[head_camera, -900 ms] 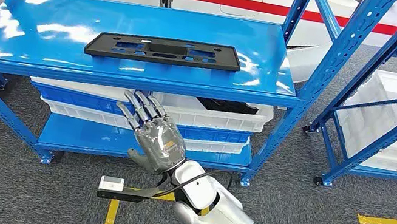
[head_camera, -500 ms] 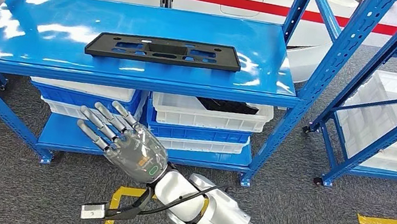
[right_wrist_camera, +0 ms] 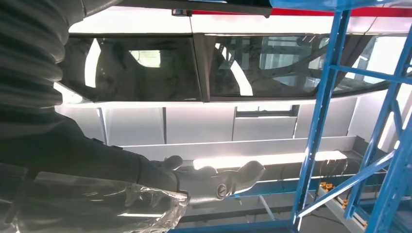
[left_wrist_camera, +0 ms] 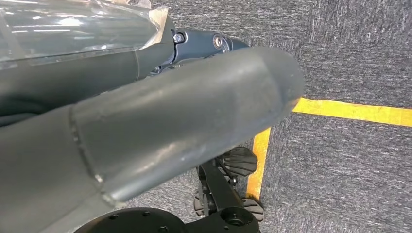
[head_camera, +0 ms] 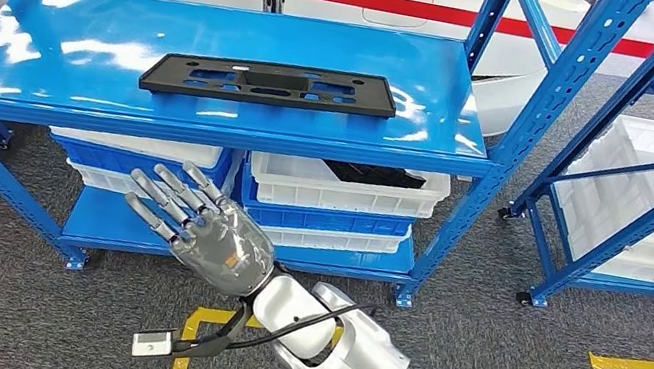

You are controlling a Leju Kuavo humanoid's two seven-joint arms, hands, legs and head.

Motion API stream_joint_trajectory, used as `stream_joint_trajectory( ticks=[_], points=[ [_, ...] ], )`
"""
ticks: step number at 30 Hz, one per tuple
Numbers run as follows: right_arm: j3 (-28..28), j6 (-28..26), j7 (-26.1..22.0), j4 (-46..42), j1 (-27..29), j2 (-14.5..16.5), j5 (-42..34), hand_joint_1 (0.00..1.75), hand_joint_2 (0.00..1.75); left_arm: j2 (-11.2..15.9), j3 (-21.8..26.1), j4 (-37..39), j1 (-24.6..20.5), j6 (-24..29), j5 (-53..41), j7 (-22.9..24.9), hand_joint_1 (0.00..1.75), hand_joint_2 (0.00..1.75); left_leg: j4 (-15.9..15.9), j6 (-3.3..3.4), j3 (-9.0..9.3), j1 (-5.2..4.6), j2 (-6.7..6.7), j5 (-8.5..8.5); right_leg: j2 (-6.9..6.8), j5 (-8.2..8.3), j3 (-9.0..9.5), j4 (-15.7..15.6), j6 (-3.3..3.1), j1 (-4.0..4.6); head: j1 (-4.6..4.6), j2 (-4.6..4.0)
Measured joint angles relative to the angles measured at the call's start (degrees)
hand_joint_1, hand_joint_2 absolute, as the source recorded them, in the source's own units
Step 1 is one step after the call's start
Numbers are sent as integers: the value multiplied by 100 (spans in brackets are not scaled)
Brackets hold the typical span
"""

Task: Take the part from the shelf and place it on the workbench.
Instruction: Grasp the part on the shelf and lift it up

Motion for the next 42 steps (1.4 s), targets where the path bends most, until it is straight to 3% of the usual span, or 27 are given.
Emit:
stream_joint_trajectory(
  ticks=[10,13,14,16,18,19,20,22,24,27,29,32,33,34,35,37,38,39,42],
  points=[
    [-197,-26,-145,183,55,190,-145,0,175,12,82,9,4,18,-12,17,0,0,47,16,-19,-13,-16,-7,3,25,-7,-20,39,-103,-1,0],
    [-255,-32,-160,221,64,215,-162,0,175,13,84,9,1,16,-16,15,0,0,-52,86,19,30,30,57,-51,-9,-62,43,71,-71,2,0],
    [-269,-34,-162,234,63,219,-169,0,175,9,85,10,2,15,-17,14,0,0,-95,112,33,54,56,85,-102,-104,-166,234,56,-57,6,0],
    [-281,-37,-168,273,83,224,-176,0,175,4,86,19,9,12,-20,13,0,0,-122,131,38,75,99,105,-193,-393,-519,921,4,-49,14,0],
    [-282,-37,-172,321,131,222,-177,0,175,3,89,31,18,11,-21,13,0,0,-120,127,30,79,138,101,-213,-542,-795,1471,6,-52,16,0],
    [-282,-37,-172,340,149,222,-177,0,175,1,91,34,20,10,-21,13,0,0,-117,118,32,83,149,94,-221,-494,-793,1463,39,-55,16,0],
    [-282,-38,-172,352,159,222,-177,0,175,-3,92,36,20,9,-21,13,0,0,-115,101,41,89,155,83,-236,-372,-682,1234,83,-62,16,0],
    [-284,-39,-172,367,160,225,-177,0,175,-7,93,37,19,7,-22,13,0,0,-92,32,61,87,158,40,-304,-93,-298,486,147,-76,18,0],
    [-287,-39,-174,378,161,233,-176,0,175,-4,94,37,19,8,-23,13,0,0,-62,-51,57,70,161,-1,-335,12,-83,60,99,-68,13,0],
    [-293,-42,-176,390,164,246,-172,0,175,-1,95,38,17,11,-30,14,0,0,-47,-141,51,108,173,-43,-286,-10,-70,26,-41,-48,9,0],
    [-305,-43,-176,392,162,264,-164,0,175,-5,93,38,12,14,-41,16,0,0,208,-200,-50,144,151,-197,-262,-27,-35,13,-130,-62,5,0],
    [-316,-44,-176,416,172,288,-145,0,175,-7,93,40,21,22,-52,13,0,0,1307,-244,-649,156,114,-629,-242,-67,15,9,-223,-33,1,0],
    [-319,-46,-176,432,179,288,-142,0,175,-5,93,42,28,24,-60,8,0,0,1571,-245,-835,156,112,-665,-230,-79,31,10,-239,-17,1,0],
    [-322,-51,-176,448,187,287,-142,0,175,-5,93,43,33,25,-69,1,0,0,1626,-234,-925,155,112,-584,-216,-92,51,10,-253,-3,1,0],
    [-326,-57,-176,462,192,287,-143,0,175,-5,93,44,37,25,-80,-9,0,0,1442,-211,-895,154,111,-387,-199,-106,78,10,-261,9,1,0],
    [-335,-81,-176,480,197,288,-143,0,175,2,93,44,37,21,-92,-27,0,0,709,-136,-617,143,85,75,-168,-140,135,8,-257,28,2,0],
    [-339,-98,-174,486,198,289,-139,0,175,5,92,45,36,20,-96,-34,0,0,379,-102,-481,129,70,213,-154,-156,148,8,-245,48,3,0],
    [-343,-116,-172,491,205,289,-131,0,175,8,92,45,34,19,-98,-40,0,0,186,-77,-401,111,56,265,-145,-169,148,7,-227,57,3,0],
    [-369,-155,-162,503,252,293,-85,0,175,7,93,46,32,19,-108,-46,0,0,43,-20,-340,83,55,254,-142,-196,134,-10,-139,62,2,0]
  ],
)
